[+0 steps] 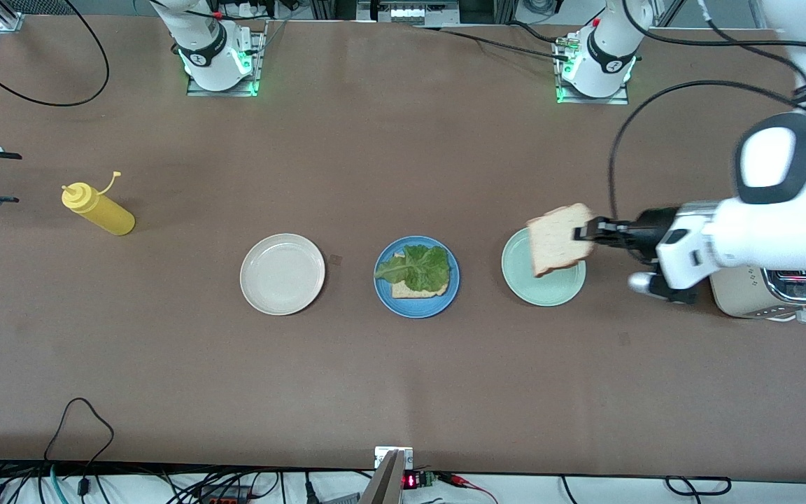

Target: Make sandwich in blue plate with both arms

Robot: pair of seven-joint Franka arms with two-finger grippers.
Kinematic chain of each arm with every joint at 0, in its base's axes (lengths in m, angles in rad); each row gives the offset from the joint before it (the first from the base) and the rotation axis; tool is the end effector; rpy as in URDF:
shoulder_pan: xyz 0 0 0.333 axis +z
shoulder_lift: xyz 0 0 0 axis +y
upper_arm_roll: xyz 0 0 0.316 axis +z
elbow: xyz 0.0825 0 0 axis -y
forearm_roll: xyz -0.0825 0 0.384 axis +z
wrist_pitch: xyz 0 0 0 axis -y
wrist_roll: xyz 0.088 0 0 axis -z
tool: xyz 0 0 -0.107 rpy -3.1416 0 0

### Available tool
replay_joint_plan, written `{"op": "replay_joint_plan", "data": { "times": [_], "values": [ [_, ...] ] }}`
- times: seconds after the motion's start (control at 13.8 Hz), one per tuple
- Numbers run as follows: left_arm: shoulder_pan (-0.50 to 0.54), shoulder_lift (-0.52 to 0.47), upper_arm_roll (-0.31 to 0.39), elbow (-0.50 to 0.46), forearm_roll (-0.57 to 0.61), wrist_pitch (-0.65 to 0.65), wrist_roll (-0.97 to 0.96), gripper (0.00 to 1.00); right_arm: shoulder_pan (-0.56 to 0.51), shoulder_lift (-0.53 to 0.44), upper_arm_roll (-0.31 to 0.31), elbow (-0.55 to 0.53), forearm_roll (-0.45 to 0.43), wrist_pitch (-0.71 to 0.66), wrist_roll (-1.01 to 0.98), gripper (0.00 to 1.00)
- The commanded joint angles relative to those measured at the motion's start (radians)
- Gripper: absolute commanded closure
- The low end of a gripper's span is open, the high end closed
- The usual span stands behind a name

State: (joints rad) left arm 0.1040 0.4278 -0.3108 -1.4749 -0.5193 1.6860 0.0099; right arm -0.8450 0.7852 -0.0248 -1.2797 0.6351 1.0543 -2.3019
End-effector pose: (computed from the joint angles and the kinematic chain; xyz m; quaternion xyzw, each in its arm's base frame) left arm 0.6445 -0.1519 0.4450 0.9442 -0.0414 -0.1252 0.3019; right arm 0.4691 -0.4247 0.2794 -0.6275 -0.5494 -0.3102 0.4563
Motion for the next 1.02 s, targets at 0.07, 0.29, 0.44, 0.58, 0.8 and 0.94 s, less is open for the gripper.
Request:
{"op": "replay_joint_plan", "data": {
  "times": [0.07, 0.29, 0.44, 0.58, 0.8, 0.94],
  "values": [
    [-0.162, -0.009, 0.009, -0.134, -0.087, 0.263, -0.007, 0.99, 0.007, -0.009, 0.028, 0.111, 0.037, -0.083, 0.160, 0.00],
    [-0.276, 0.061, 0.007, -0.128, -0.087, 0.429, -0.007, 0.99, 0.009, -0.062, 0.065, 0.135, 0.040, -0.103, 0.262, 0.00],
    [-0.302, 0.110, 0.007, -0.123, -0.087, 0.477, 0.002, 0.99, 0.038, -0.096, 0.065, 0.135, 0.041, -0.105, 0.323, 0.00],
    [-0.332, 0.138, 0.007, -0.117, -0.134, 0.513, 0.004, 0.99, 0.070, -0.148, 0.065, 0.135, 0.054, -0.103, 0.401, 0.00],
    [-0.375, 0.190, 0.007, -0.113, -0.214, 0.622, 0.007, 0.99, 0.144, -0.239, 0.063, 0.134, 0.054, -0.102, 0.546, 0.00],
    [-0.397, 0.218, 0.007, -0.099, -0.212, 0.672, 0.005, 0.99, 0.220, -0.296, 0.054, 0.132, 0.054, -0.085, 0.663, 0.00]
  ]
}}
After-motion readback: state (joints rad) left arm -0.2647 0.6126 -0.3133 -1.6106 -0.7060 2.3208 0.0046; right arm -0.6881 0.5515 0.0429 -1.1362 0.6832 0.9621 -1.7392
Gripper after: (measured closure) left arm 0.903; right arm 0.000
